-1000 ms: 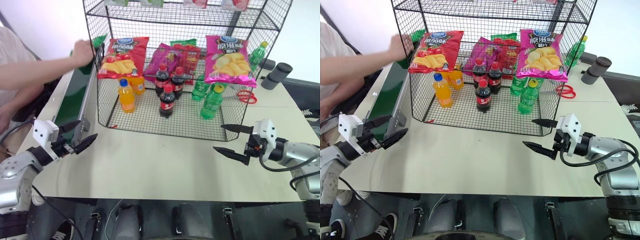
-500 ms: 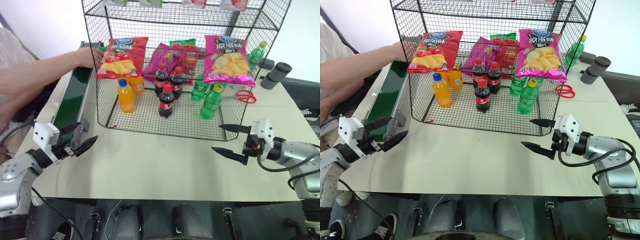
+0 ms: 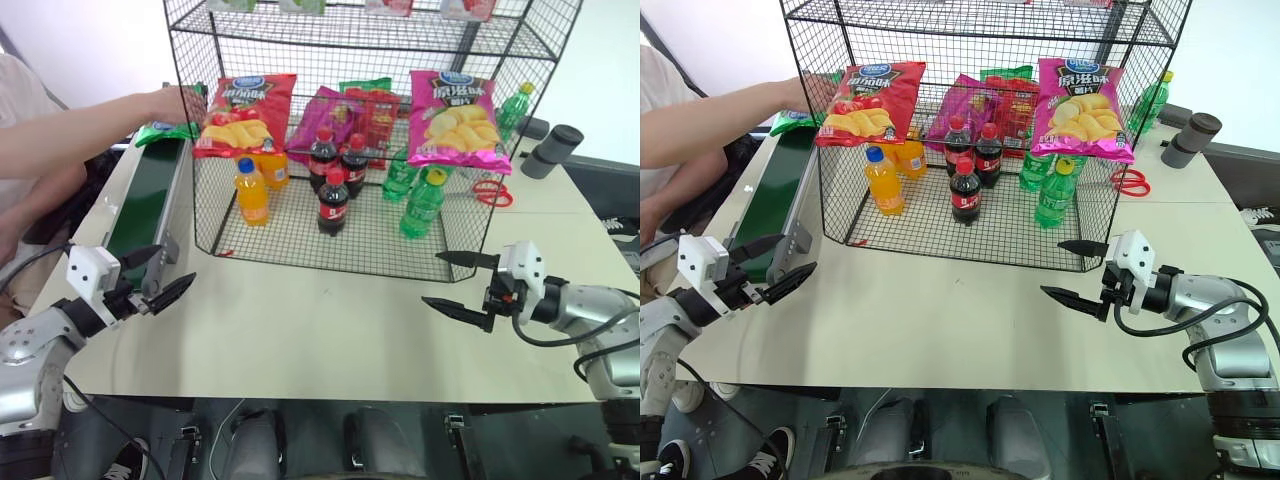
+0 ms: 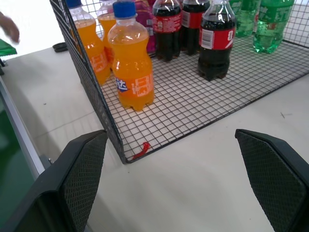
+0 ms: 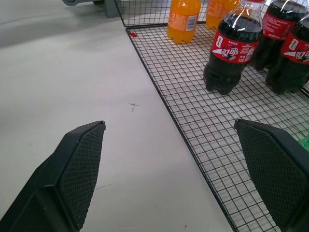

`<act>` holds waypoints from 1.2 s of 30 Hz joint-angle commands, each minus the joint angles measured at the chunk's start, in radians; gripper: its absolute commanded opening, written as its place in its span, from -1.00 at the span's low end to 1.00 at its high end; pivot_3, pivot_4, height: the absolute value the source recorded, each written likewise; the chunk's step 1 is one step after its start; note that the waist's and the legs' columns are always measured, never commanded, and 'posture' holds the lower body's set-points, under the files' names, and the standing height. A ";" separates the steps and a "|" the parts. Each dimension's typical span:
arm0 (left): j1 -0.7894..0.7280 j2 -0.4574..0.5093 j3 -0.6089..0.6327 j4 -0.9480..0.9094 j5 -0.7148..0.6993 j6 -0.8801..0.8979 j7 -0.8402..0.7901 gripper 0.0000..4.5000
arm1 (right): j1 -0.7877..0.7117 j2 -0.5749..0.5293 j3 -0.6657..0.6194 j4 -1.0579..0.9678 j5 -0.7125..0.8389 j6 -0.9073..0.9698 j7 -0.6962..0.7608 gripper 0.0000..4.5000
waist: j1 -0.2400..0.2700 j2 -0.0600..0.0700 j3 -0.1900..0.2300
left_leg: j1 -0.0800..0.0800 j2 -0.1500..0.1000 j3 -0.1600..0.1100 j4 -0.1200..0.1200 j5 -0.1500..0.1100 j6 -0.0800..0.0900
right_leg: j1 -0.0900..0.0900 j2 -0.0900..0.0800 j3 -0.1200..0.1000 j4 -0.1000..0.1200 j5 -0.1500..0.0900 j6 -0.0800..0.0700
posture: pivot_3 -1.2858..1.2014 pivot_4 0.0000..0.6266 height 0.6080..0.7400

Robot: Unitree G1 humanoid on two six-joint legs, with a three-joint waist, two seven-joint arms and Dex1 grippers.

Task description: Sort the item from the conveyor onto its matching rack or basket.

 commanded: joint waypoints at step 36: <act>0.453 0.023 0.347 0.259 0.968 -0.942 0.763 1.00 | -0.276 0.295 0.333 -0.024 -0.013 0.121 -0.013 0.99 | -0.005 -0.003 -0.002 | 0.000 0.000 0.001 -0.002 0.000 0.001 | -0.002 -0.008 -0.002 0.000 -0.001 -0.003 | 0.03 -0.52 1.00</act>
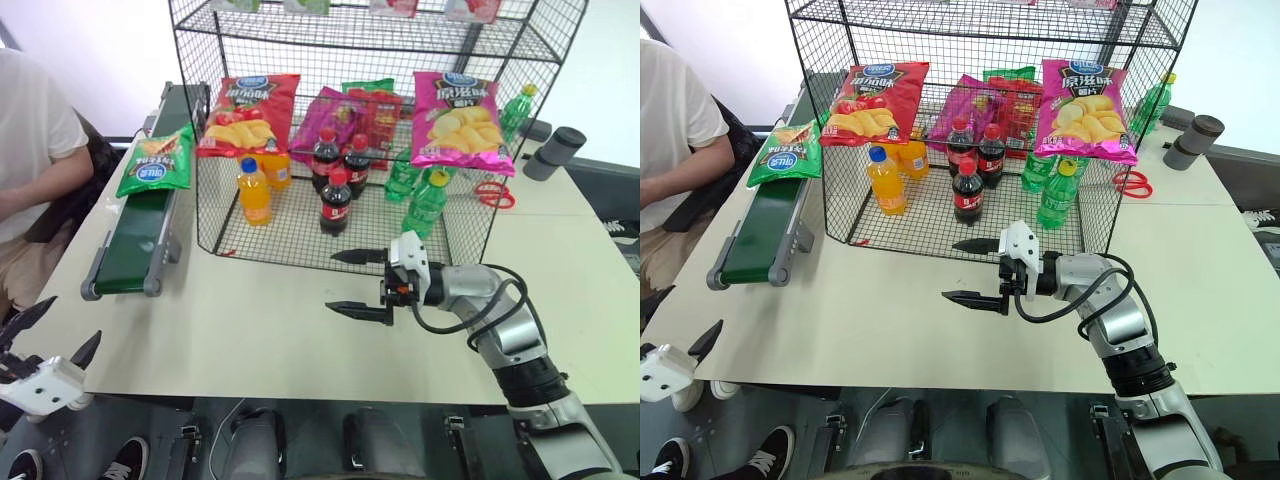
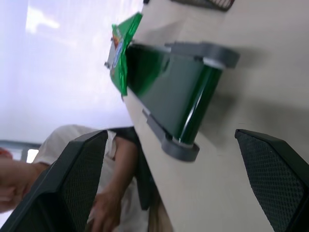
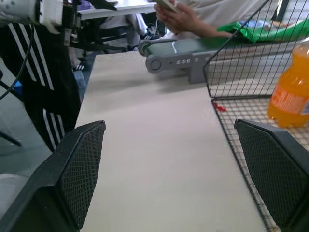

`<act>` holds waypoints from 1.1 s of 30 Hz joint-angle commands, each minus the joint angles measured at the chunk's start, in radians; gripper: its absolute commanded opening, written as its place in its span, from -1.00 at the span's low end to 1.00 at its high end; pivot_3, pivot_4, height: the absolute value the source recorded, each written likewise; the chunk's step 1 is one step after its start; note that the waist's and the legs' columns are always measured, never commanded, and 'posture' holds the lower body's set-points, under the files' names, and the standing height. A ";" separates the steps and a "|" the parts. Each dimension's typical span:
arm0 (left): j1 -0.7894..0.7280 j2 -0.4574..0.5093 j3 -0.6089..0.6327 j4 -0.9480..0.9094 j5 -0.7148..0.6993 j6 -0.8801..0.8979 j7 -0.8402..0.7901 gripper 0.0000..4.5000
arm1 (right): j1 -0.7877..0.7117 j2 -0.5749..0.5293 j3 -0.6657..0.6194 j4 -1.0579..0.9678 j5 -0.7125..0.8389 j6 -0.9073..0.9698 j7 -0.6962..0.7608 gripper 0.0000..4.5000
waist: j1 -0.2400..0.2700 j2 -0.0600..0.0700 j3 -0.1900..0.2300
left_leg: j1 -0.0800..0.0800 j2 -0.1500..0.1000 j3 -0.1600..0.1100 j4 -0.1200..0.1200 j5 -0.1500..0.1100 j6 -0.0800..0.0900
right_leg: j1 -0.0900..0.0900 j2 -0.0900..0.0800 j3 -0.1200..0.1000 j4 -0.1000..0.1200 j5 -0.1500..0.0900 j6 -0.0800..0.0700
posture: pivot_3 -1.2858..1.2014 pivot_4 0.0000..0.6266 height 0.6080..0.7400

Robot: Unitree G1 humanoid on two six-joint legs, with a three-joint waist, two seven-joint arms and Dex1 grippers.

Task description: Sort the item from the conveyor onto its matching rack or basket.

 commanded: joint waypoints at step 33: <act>-0.129 0.151 -0.227 0.052 0.034 0.110 0.212 1.00 | 0.024 0.007 -0.010 -0.052 -0.011 -0.002 -0.027 0.99 | -0.027 0.000 0.000 | 0.000 0.000 0.000 -0.003 0.000 -0.001 | -0.002 -0.005 -0.001 0.000 0.001 0.001 | 0.03 -0.52 1.00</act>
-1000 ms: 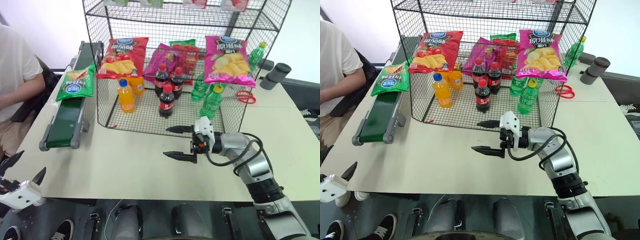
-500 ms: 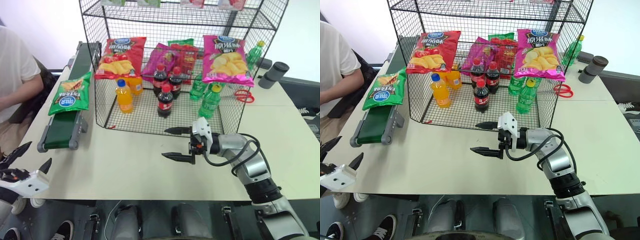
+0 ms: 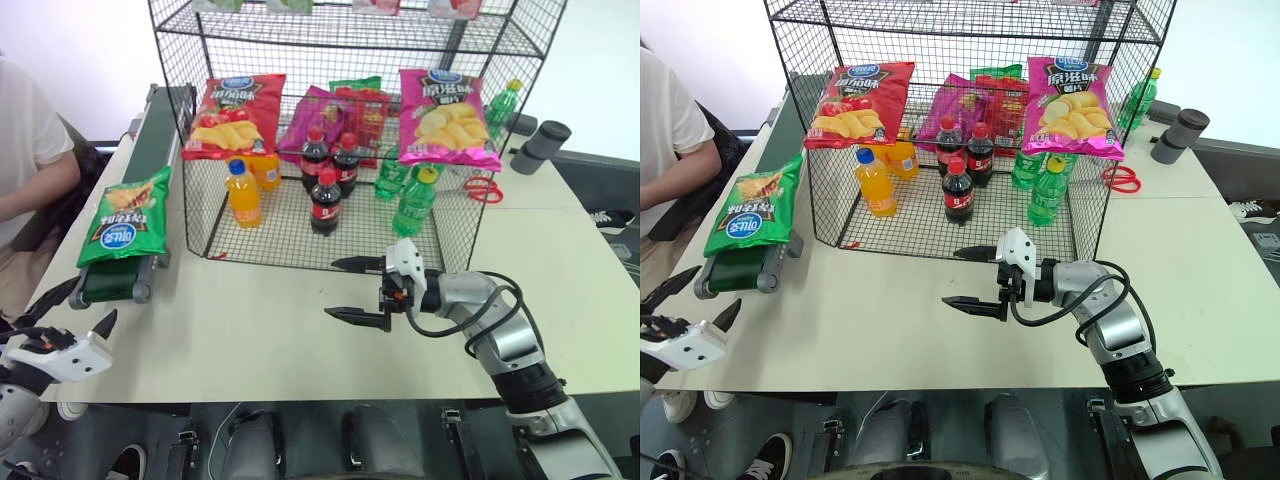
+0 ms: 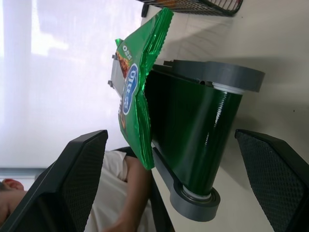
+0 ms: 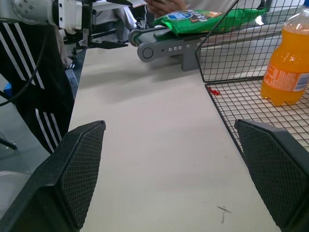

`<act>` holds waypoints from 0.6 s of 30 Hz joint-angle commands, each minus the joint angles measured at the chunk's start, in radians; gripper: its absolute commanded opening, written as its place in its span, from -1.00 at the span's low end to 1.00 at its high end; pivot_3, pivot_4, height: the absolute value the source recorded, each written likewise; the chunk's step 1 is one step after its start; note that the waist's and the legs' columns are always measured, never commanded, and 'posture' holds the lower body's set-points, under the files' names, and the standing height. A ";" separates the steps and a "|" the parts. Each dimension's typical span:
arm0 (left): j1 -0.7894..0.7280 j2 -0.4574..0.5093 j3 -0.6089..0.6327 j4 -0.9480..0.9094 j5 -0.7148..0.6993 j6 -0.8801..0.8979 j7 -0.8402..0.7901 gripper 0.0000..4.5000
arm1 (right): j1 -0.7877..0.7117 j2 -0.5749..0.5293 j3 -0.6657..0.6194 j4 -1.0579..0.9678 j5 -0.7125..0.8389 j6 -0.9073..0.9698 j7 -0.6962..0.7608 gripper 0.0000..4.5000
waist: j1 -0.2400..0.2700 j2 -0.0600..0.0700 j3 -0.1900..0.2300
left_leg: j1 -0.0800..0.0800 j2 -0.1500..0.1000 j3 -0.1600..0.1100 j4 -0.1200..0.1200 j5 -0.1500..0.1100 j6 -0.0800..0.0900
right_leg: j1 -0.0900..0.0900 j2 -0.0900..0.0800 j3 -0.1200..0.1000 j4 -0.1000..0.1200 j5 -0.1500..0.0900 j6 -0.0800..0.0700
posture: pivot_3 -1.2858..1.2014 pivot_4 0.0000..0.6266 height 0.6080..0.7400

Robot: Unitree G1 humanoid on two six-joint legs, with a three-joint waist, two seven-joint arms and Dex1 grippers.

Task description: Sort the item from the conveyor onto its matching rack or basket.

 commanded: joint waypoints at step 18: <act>-0.035 0.011 -0.033 -0.019 -0.025 0.050 0.027 1.00 | -0.009 0.002 -0.020 -0.037 0.011 -0.010 -0.010 0.99 | 0.000 0.000 0.000 | 0.000 0.000 0.000 0.000 0.000 0.000 | 0.000 0.000 0.000 0.000 -0.001 -0.002 | 0.03 -0.52 1.00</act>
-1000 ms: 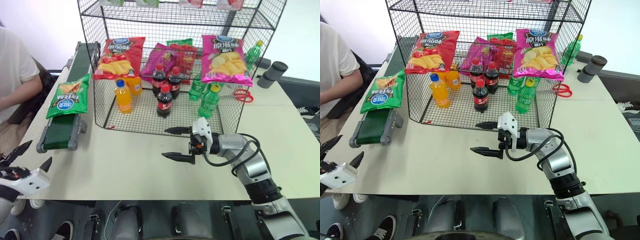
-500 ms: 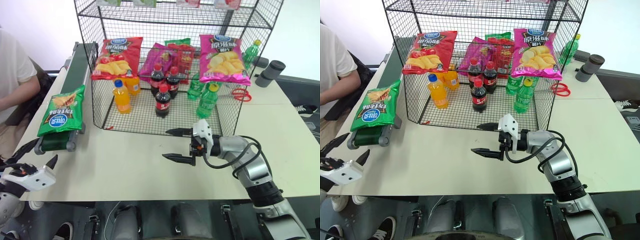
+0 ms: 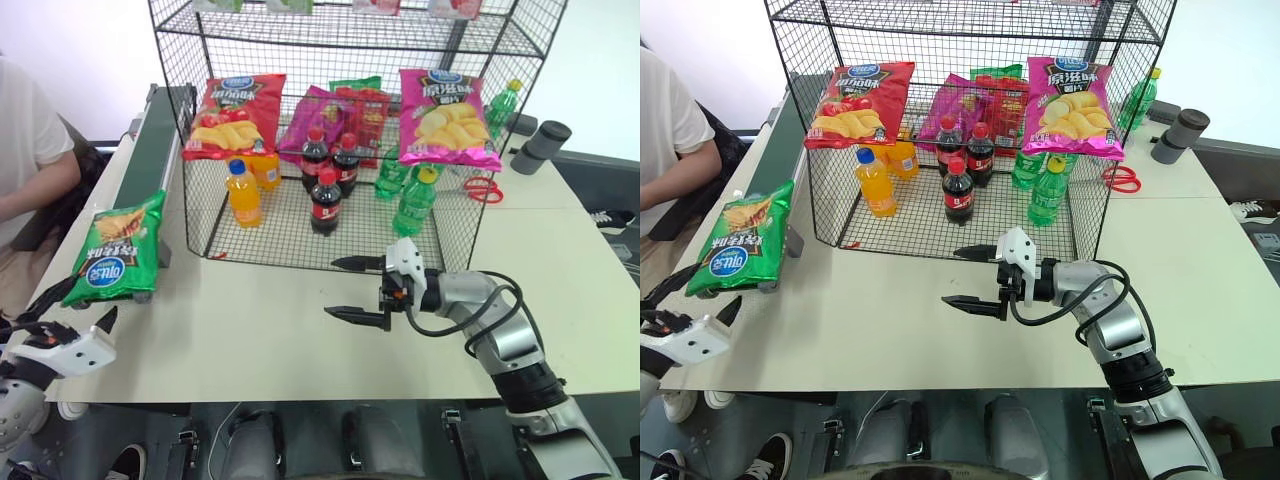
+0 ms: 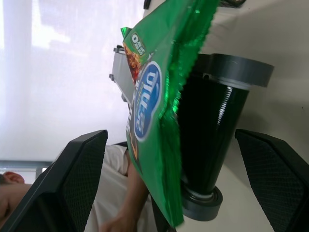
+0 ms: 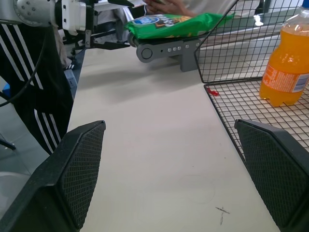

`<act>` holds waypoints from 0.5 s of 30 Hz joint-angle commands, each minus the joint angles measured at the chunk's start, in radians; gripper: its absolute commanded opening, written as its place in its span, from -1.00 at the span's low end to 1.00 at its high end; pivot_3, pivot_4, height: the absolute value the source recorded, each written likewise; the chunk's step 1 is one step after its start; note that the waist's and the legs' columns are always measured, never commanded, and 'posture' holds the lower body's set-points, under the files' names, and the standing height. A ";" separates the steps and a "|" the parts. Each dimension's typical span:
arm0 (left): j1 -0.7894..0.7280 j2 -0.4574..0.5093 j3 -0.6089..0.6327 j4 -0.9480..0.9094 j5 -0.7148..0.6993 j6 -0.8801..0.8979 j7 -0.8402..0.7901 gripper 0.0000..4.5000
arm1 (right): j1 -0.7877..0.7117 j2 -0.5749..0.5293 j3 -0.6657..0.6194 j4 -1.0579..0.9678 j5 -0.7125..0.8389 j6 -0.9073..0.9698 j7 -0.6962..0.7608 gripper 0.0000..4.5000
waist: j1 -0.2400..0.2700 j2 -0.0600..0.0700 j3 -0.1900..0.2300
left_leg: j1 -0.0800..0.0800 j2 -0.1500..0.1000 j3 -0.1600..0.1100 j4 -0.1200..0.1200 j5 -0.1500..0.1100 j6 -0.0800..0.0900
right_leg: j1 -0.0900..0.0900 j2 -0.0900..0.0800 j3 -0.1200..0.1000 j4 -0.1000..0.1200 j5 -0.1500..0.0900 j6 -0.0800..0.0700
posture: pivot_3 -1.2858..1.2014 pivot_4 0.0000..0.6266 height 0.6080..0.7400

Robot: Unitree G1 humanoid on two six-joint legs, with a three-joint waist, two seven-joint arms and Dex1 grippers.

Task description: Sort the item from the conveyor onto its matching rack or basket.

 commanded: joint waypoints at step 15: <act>-0.053 0.007 -0.047 -0.006 -0.072 0.037 -0.001 -0.72 | 0.010 -0.003 -0.023 -0.039 0.002 -0.025 -0.019 1.00 | 0.000 0.000 0.000 | 0.000 0.000 0.000 0.000 0.000 0.000 | 0.000 0.000 0.000 0.000 0.001 0.002 | 0.03 -0.52 1.00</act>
